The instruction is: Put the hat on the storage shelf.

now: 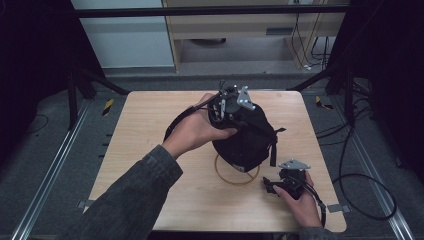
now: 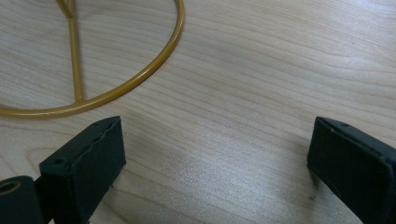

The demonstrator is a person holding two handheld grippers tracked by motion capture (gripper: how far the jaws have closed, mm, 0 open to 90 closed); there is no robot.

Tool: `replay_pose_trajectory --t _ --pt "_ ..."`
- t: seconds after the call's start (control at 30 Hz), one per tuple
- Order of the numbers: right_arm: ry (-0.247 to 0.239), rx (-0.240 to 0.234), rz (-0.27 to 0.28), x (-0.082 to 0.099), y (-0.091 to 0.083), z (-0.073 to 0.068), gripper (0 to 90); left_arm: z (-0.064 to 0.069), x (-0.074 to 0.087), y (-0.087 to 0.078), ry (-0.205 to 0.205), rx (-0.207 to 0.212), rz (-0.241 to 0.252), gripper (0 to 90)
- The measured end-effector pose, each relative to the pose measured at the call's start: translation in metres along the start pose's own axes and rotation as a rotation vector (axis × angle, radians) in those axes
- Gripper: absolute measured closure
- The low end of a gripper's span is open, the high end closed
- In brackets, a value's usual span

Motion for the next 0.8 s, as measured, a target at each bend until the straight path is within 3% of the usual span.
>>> replay_pose_trajectory --t 0.17,0.37,0.6,0.7,0.8 --pt "-0.001 0.000 0.000 0.000 0.000 0.000 4.3 0.000 -0.005 -0.005 -0.004 -0.010 0.039 60.7" --pt "0.000 0.000 -0.001 0.000 0.000 0.000 4.3 0.001 -0.003 -0.011 -0.001 -0.024 0.052 52.6" --pt "-0.001 0.001 0.000 0.000 0.000 0.000 4.3 0.004 -0.002 -0.025 -0.005 -0.074 0.102 27.9" --pt "-0.002 0.001 0.000 0.000 0.000 0.000 4.3 0.006 0.001 -0.031 -0.027 -0.075 0.126 17.2" --pt "-0.001 0.000 -0.001 0.000 0.000 0.000 4.3 0.010 0.006 -0.038 -0.031 -0.074 0.126 11.9"
Point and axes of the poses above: each handheld gripper's, and its own axes: y roughly forward along the jaws, x roughly out of its underside, z roughly to its right, the point moved 5 cm from there along y, roughly forward along the jaws, and after that the axes turned 14 degrees about z, right-handed, at the moved point
